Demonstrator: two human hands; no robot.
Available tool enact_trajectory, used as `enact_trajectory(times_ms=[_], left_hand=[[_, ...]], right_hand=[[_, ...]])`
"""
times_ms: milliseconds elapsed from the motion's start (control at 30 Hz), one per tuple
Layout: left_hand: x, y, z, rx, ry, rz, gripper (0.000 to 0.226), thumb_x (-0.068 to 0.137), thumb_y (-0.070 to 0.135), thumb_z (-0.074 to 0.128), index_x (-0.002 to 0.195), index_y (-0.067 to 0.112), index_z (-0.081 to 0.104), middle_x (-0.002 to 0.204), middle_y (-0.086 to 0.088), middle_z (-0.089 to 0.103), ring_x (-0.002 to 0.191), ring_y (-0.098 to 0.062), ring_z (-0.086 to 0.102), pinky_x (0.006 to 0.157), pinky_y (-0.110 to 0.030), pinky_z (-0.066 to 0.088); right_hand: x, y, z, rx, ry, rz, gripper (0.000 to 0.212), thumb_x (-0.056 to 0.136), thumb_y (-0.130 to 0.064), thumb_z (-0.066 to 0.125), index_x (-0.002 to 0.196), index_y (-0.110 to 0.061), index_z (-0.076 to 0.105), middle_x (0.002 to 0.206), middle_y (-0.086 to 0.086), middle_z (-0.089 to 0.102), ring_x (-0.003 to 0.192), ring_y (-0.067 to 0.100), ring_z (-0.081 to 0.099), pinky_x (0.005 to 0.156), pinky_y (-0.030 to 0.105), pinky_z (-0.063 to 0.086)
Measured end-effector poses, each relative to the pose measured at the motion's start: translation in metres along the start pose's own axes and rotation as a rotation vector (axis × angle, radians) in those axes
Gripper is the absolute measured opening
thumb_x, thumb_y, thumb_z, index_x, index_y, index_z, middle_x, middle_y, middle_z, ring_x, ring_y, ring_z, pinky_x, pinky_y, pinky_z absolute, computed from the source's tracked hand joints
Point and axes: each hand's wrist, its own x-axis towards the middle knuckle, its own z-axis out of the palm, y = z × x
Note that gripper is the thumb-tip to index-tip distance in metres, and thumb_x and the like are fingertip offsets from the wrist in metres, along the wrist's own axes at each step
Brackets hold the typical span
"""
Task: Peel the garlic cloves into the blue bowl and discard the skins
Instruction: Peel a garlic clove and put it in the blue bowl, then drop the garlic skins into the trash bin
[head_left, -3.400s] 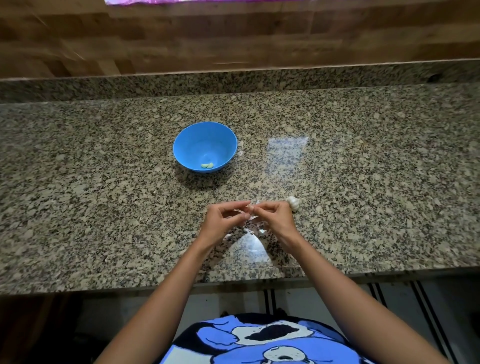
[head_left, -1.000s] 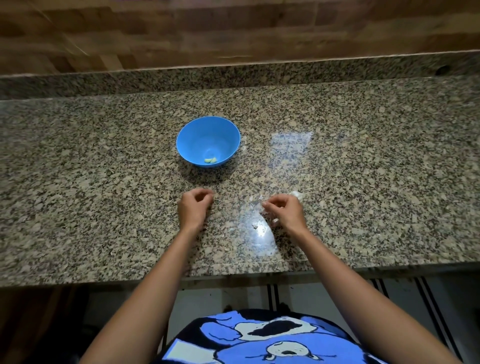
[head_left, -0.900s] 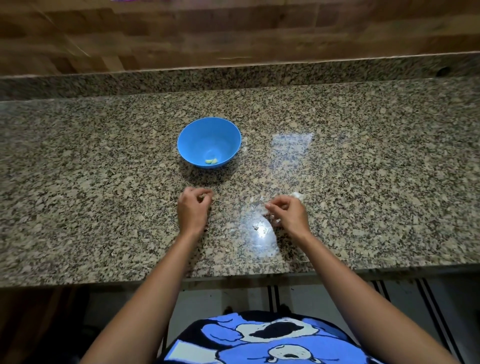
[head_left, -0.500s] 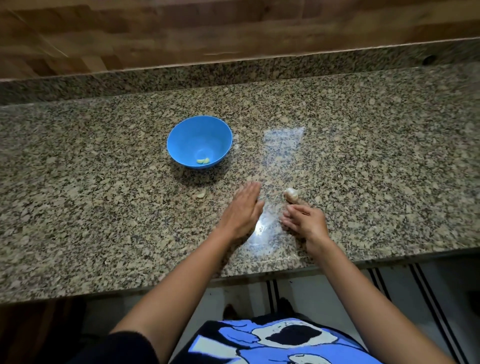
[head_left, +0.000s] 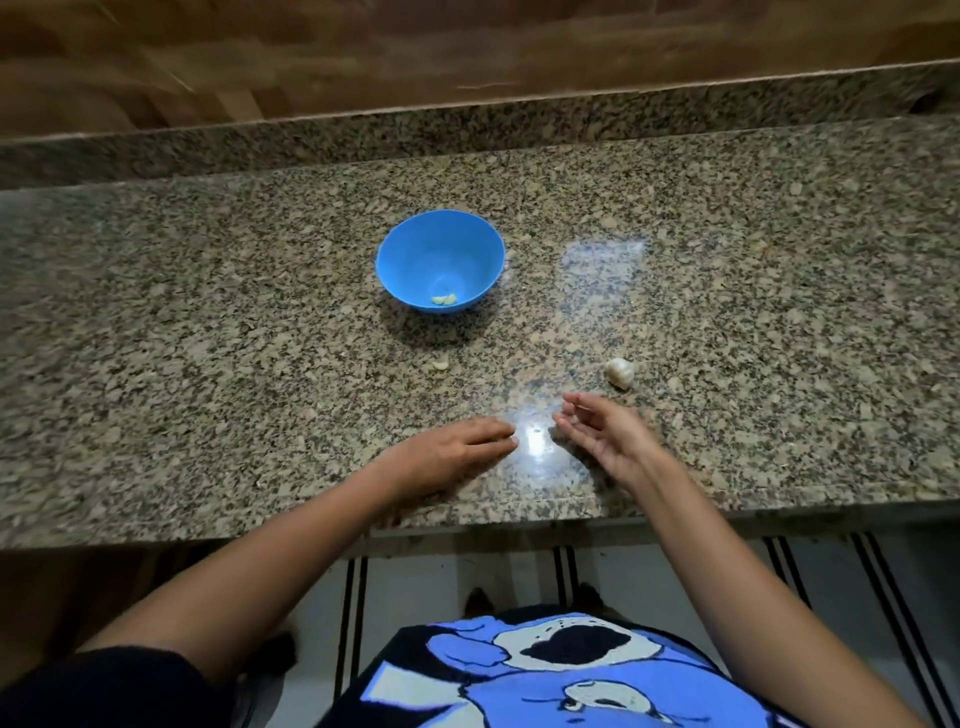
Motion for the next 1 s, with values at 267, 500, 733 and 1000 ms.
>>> enact_trajectory(times_ms=[267,500,733,1000], left_hand=[[-0.068,-0.012,-0.003,0.071,0.100,-0.123,0.048,0.076,0.003,0.073,0.122,0.015,0.062,0.117,-0.013,0.066,0.103,-0.031,0.066,0.086,-0.041,0.054],[-0.058,0.012,0.009,0.216,0.271,-0.350,0.027,0.061,0.000,0.083,0.084,0.006,0.069,0.083,-0.008,0.068,0.070,-0.018,0.067,0.059,-0.024,0.057],[-0.034,0.049,-0.017,-0.983,0.857,-1.475,0.011,0.083,0.000,0.065,0.091,0.006,0.071,0.091,-0.003,0.070,0.066,-0.010,0.065,0.050,-0.016,0.050],[-0.142,0.069,-0.047,-2.186,1.853,-1.174,0.021,0.092,-0.007,0.048,0.079,-0.003,0.064,0.074,-0.014,0.067,0.054,-0.015,0.068,0.051,-0.018,0.055]], right_hand=[[0.003,0.019,0.024,-0.001,0.001,0.058,0.018,0.095,-0.008,0.048,0.088,0.001,0.062,0.088,0.015,0.063,0.080,0.023,0.064,0.054,0.022,0.056],[-0.011,0.029,0.055,-0.197,-0.132,0.098,0.019,0.085,0.014,0.052,0.097,0.004,0.062,0.100,0.015,0.065,0.091,0.023,0.065,0.075,0.026,0.057],[-0.013,0.044,0.080,-0.300,-0.167,0.179,0.014,0.083,0.013,0.054,0.091,0.006,0.064,0.093,0.021,0.067,0.077,0.023,0.068,0.064,0.027,0.058],[-0.022,0.120,0.157,-0.444,-0.414,0.365,0.012,0.091,-0.002,0.050,0.086,0.002,0.060,0.082,0.012,0.060,0.070,0.015,0.063,0.068,0.021,0.057]])
